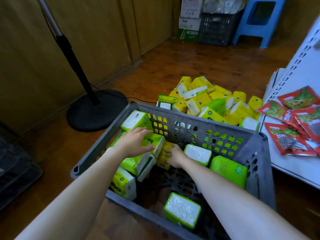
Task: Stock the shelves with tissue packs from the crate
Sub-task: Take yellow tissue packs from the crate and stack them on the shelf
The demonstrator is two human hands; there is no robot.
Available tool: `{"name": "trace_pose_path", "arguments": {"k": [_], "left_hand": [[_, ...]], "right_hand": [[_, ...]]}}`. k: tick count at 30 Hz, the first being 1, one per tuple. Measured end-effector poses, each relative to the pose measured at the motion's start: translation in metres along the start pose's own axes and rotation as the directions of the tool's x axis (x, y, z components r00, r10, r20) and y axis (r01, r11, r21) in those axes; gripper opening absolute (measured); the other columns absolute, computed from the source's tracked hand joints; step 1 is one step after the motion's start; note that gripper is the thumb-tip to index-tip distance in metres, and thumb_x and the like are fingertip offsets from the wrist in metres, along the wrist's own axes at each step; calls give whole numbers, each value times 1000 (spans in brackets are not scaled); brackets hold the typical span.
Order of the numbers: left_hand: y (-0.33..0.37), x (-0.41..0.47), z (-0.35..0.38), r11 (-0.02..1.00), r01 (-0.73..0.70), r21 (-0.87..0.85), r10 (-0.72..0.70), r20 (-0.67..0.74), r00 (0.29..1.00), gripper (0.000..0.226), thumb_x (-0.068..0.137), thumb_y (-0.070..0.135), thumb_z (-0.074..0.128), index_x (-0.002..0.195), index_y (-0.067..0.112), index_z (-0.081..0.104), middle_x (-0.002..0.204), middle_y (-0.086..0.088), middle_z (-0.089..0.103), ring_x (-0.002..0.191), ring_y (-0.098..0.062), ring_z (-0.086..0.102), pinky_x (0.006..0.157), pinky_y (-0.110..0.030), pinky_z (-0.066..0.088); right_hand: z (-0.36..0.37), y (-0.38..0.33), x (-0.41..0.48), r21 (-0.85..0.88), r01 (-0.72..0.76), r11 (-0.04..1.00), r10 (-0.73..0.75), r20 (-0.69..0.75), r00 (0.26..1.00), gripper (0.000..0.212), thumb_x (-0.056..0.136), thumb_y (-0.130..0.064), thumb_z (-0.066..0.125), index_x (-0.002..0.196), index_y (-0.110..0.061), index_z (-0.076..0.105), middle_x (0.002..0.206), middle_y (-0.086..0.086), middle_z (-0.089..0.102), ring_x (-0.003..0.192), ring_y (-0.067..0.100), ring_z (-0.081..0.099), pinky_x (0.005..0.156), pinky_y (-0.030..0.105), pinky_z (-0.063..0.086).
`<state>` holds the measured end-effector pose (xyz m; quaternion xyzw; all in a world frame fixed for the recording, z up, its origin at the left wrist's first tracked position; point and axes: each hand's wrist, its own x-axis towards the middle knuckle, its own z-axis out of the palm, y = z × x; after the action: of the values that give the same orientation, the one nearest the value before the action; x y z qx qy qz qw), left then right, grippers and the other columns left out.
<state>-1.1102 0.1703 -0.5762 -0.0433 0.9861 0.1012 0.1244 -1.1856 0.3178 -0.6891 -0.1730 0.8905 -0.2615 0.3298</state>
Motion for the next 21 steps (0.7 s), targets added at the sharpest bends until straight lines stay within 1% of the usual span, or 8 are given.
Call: {"name": "trace_pose_path", "arguments": {"k": [2,5,7,9,11,15,18,21], "left_hand": [[-1,0,0,1000,4,-9,-4,5,1000,70,87,56,52,146,28,26,156,3,21,143,-19,18,114,-37,19],[-2,1,0,1000,7,-15,-7,2,1000,70,88,56,50,147,27,25,155,2,21,143,-19,18,113,-35,20],[-2,0,0,1000,14,-21,-14,-2,1000,70,88,56,49,147,27,24,155,2,22,143,-19,19,113,-35,20],[-2,0,-1,1000,19,-18,-19,-2,1000,70,89,56,48,147,26,23,155,2,22,143,-19,19,113,-35,20],[-2,-1,-1,1000,20,-12,-20,1,1000,70,89,56,47,148,26,23,155,2,22,143,-18,19,113,-35,20],[-3,1,-1,999,32,-21,-31,19,999,70,90,56,45,148,25,22,156,2,21,143,-19,18,113,-35,19],[-4,3,0,998,48,-27,-47,29,998,70,90,56,45,148,25,22,156,2,21,143,-20,19,114,-36,20],[-6,5,2,998,58,-38,-56,54,997,71,90,57,45,148,24,21,155,1,23,142,-22,21,113,-37,22]], "right_hand": [[1,3,2,-3,-45,999,45,57,997,51,92,-16,54,140,-11,39,158,2,0,143,20,18,112,22,19],[0,2,1,-20,-66,998,68,86,994,55,94,-19,50,144,-11,30,158,1,2,144,19,13,111,22,18],[-1,1,0,-57,-84,995,89,99,991,61,94,-26,51,145,-8,25,157,3,8,143,20,17,111,23,19],[-3,-1,-4,-126,-107,986,118,90,989,61,93,-34,51,140,-2,31,150,12,26,135,25,31,107,27,28],[-7,-4,-7,-190,-78,979,94,75,993,53,91,-33,55,128,2,43,132,17,46,118,30,48,94,32,41],[-12,-6,-12,-208,15,978,-5,49,999,40,85,-24,60,115,1,55,114,16,56,103,30,57,84,35,49],[-25,-11,-22,-215,77,974,-65,60,996,23,83,-26,65,78,-6,54,80,10,50,77,22,49,57,28,38],[-47,-15,-34,-221,130,966,-115,79,990,42,85,-30,63,60,-13,34,63,1,32,57,15,33,47,27,23]]}}
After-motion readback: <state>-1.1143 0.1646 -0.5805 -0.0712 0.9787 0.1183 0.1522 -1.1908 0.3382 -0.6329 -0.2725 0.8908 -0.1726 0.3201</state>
